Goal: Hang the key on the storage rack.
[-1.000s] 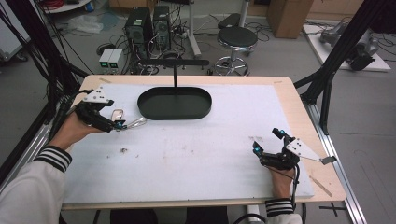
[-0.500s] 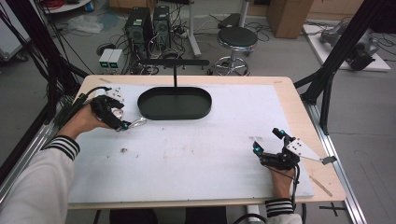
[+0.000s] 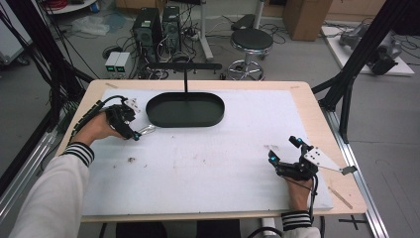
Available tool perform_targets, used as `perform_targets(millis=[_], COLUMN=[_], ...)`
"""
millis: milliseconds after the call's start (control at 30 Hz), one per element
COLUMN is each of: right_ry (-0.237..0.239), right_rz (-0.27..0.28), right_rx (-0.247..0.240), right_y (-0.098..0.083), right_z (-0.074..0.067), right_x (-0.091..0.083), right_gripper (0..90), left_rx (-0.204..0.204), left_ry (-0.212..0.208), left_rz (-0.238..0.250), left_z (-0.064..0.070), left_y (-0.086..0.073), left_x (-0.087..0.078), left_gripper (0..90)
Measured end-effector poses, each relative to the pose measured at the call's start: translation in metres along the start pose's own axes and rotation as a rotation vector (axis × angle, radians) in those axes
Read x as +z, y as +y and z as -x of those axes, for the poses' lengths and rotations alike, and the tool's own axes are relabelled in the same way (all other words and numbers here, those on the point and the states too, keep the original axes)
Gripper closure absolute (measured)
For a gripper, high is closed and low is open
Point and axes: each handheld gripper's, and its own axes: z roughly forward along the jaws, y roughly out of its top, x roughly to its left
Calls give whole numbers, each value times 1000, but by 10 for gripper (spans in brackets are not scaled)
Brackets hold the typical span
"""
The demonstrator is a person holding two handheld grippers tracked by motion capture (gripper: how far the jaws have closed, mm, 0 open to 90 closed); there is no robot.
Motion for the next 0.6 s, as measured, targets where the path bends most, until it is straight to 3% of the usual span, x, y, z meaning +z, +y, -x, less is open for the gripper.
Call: perform_targets(millis=[200,400,600], right_ry=[0,-1,0], right_rz=[-3,-3,-3], right_rx=[0,1,5], right_y=[0,0,0], right_z=[0,0,0], right_x=[0,0,0], right_gripper=[5,5,5], left_rx=[7,42,33], left_ry=[3,25,22], left_rz=[-38,-81,-98], left_z=[1,1,1], left_y=[0,1,1], left_x=[5,9,11], left_gripper=[274,332,407])
